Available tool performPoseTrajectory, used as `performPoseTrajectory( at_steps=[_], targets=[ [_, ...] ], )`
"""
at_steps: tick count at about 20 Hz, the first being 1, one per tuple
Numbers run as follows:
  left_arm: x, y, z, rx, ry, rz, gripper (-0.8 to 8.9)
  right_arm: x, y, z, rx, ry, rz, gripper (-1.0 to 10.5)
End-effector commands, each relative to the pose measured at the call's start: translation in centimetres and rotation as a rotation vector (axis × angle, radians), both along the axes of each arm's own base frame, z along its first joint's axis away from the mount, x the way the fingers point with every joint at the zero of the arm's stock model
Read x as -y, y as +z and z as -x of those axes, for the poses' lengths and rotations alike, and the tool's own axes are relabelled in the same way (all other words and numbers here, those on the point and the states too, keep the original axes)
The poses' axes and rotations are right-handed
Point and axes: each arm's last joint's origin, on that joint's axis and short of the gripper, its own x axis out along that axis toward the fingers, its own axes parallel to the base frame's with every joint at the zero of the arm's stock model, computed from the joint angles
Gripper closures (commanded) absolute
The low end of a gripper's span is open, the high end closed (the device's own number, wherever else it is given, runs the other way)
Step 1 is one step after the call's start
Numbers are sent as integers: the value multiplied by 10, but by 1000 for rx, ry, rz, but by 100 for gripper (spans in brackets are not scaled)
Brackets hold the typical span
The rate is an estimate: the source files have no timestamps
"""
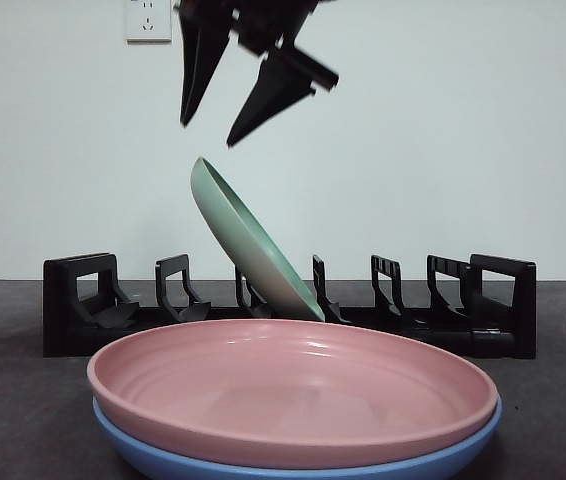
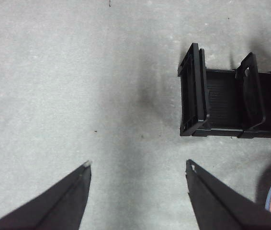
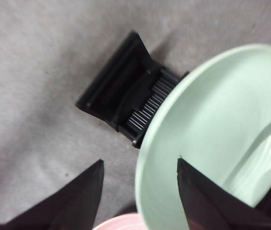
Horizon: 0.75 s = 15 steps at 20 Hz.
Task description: Place the plate
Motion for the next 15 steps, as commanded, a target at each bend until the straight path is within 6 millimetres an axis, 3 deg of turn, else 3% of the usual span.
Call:
performPoseTrajectory(
  at_steps=[1, 8, 15],
  targets=[
    [0, 6, -2, 25, 2, 3, 501, -11, -5, -4, -2, 7, -15, 705],
    [0, 6, -2, 25, 2, 3, 501, -23, -29, -10, -54, 28, 12, 707],
    [0, 6, -2, 25, 2, 3, 501, -28, -34, -7, -61, 38, 24, 934]
  ],
)
